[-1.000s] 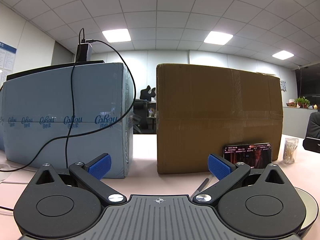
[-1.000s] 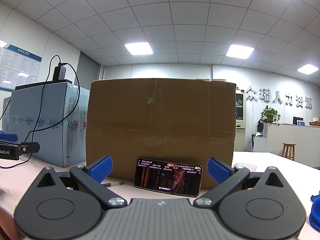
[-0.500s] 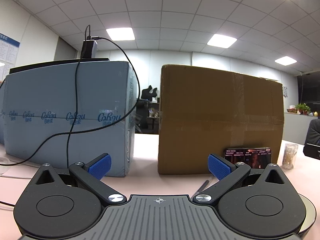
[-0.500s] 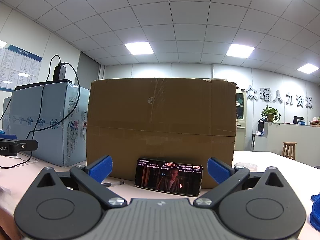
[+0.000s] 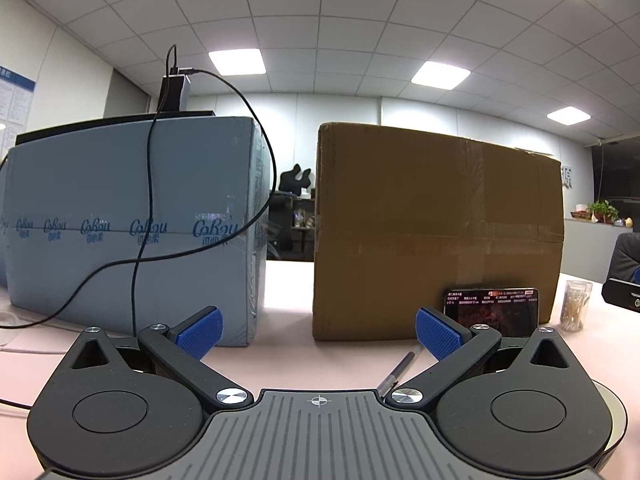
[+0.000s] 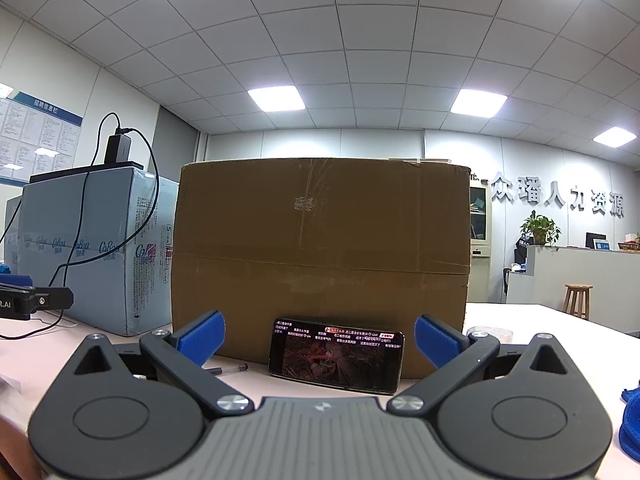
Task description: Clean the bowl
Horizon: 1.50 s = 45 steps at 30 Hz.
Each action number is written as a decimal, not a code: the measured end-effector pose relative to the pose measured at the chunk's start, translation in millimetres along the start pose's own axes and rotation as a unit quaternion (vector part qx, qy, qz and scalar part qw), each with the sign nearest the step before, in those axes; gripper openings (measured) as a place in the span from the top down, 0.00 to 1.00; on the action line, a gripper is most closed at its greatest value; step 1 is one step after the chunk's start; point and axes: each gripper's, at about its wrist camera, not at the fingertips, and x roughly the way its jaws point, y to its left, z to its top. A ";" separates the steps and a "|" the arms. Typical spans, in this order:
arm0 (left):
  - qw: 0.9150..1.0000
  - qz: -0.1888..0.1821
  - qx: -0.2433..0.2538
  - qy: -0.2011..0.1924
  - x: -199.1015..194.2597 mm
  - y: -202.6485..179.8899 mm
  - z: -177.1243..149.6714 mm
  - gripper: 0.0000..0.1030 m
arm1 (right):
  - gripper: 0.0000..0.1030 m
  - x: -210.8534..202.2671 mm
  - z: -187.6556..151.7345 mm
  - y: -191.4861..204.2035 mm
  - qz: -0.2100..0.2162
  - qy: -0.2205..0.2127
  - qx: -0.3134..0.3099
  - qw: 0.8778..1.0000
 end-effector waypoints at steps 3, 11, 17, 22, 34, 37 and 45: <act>1.000 0.005 0.001 -0.002 -1.0 0.1 0.2 0.00 | 0.00 -0.3 -0.1 1.4 0.000 0.000 -0.004 1.000; 0.999 0.025 -0.019 -0.012 -6.6 6.8 0.3 0.00 | 0.00 0.2 0.0 2.5 -0.001 0.003 -0.008 1.000; 0.999 0.022 -0.022 -0.013 -8.0 7.6 0.6 0.00 | 0.00 0.5 0.6 2.4 -0.001 0.004 -0.008 1.000; 1.000 0.022 -0.020 -0.010 -7.0 6.5 0.7 0.00 | 0.00 0.6 0.7 2.3 -0.001 0.003 -0.007 1.000; 0.999 0.030 -0.017 -0.005 -6.4 5.7 1.0 0.00 | 0.00 -0.2 0.0 2.2 -0.002 0.002 -0.007 1.000; 0.999 0.027 -0.016 -0.002 -6.9 5.7 1.0 0.00 | 0.00 -1.3 0.2 1.7 -0.002 0.001 -0.009 1.000; 0.999 -0.016 0.033 0.008 -15.4 -4.7 0.6 0.01 | 0.00 -1.0 0.1 0.1 -0.002 0.002 -0.003 1.000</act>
